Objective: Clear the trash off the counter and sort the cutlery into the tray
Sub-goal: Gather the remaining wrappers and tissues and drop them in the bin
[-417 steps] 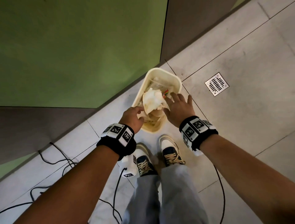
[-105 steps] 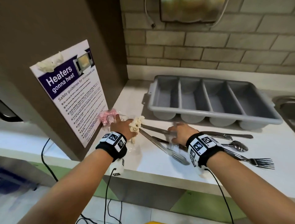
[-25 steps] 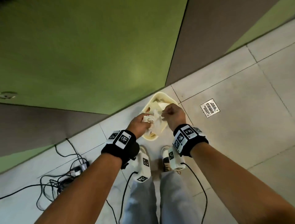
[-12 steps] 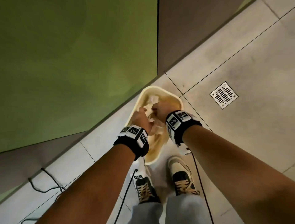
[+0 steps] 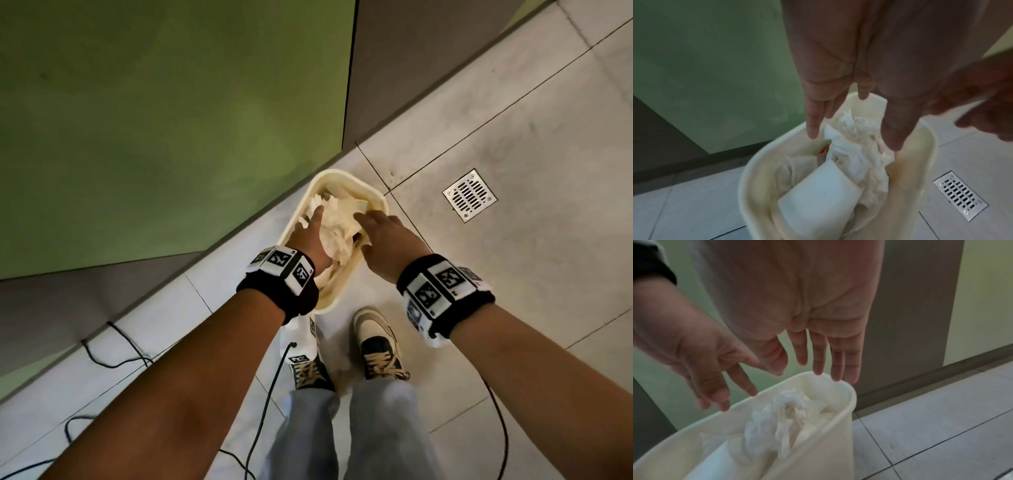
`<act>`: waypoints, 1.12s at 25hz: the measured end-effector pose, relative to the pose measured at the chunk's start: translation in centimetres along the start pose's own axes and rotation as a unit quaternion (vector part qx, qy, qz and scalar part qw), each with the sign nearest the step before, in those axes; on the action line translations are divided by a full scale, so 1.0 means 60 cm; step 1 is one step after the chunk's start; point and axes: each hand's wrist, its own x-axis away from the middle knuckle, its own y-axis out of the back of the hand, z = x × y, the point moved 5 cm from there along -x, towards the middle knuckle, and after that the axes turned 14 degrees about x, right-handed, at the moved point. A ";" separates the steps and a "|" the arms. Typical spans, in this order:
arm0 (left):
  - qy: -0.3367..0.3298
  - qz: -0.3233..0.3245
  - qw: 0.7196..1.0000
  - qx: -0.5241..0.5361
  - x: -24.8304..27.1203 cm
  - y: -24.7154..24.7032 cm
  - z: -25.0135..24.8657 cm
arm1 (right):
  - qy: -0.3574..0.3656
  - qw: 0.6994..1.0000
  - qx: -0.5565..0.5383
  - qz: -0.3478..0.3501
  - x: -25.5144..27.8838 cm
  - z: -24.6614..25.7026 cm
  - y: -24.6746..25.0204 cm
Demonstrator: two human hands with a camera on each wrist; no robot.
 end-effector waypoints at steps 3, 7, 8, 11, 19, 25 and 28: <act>-0.012 -0.014 0.999 0.037 0.087 0.034 -0.009 | 0.000 0.999 0.028 0.031 0.078 -0.024 0.046; -0.050 -0.075 0.983 0.160 0.263 0.107 -0.043 | 0.030 0.998 0.050 -0.007 0.210 -0.029 0.168; -0.068 -0.096 0.976 0.183 0.322 0.128 -0.058 | 0.038 0.998 0.048 -0.026 0.254 -0.025 0.209; -0.117 -0.163 0.952 0.231 0.525 0.192 -0.102 | 0.079 0.993 0.033 -0.079 0.403 0.016 0.331; -0.219 -0.357 0.857 0.299 0.932 0.380 -0.118 | 0.272 0.938 0.114 -0.180 0.631 0.240 0.582; -0.181 -0.517 0.752 0.367 1.092 0.494 0.025 | 0.365 0.896 0.125 -0.221 0.666 0.405 0.668; -0.133 -0.564 0.719 0.382 1.119 0.531 0.109 | 0.402 0.887 0.104 -0.201 0.672 0.487 0.676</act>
